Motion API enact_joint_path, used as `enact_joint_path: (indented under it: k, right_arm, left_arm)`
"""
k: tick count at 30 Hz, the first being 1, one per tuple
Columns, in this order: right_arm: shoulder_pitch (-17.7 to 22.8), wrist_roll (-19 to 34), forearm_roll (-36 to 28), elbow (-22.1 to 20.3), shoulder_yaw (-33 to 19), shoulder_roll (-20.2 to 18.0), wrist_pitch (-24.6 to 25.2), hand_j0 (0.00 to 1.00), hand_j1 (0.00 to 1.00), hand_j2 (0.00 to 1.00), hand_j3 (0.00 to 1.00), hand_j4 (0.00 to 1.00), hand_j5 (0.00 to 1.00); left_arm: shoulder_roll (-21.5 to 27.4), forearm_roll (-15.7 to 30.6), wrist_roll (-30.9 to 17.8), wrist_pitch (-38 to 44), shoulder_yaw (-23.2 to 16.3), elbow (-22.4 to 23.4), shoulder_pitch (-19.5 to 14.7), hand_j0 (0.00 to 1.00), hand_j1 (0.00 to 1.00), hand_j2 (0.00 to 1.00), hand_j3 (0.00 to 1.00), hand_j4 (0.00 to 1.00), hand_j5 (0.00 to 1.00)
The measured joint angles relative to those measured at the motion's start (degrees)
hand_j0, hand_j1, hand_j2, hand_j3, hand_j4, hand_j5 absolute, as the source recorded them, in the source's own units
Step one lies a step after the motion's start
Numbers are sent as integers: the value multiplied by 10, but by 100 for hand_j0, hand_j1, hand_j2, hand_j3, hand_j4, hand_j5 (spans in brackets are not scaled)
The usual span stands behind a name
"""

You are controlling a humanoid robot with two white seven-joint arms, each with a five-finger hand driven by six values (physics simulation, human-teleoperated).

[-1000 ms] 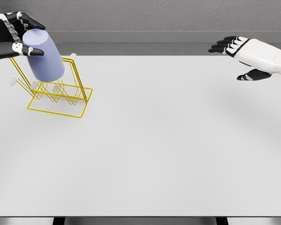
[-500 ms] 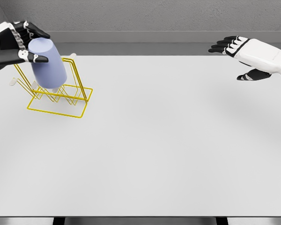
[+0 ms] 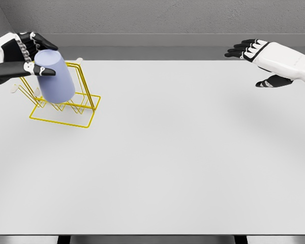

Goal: Place the cup on the cup holder with both arms

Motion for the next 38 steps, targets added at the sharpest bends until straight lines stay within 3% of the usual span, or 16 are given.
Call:
enact_joint_path:
  k: [10,16,18,26,30,38]
  right_arm:
    - [0,0,0,-1,0,0,0,100,100,100,100,100,100]
    - [0,0,0,-1,0,0,0,100,100,100,100,100,100]
    - [0,0,0,-1,0,0,0,100,100,100,100,100,100]
    - [0,0,0,0,0,-1,0,100,100,100,100,100,100]
    - [0,0,0,0,0,-1,0,100,100,100,100,100,100]
    - [0,0,0,0,0,-1,0,100,100,100,100,100,100]
  left_arm:
    - [0,1,0,1,1,-7,8,40,40,40,40,40,40]
    - [3,4,0,23,3,-11,8,73,73,73,73,73,73]
    - [4,5,0,27,2,-12,9,78,78,78,78,78,78]
    - [6,5,0,30,2,-12,17,82,82,82,82,82,82]
    - [11,9,0,30,3,-13,25,100,100,100,100,100,100]
    - [14,11,0,32,3,-17,33,100,100,100,100,100,100]
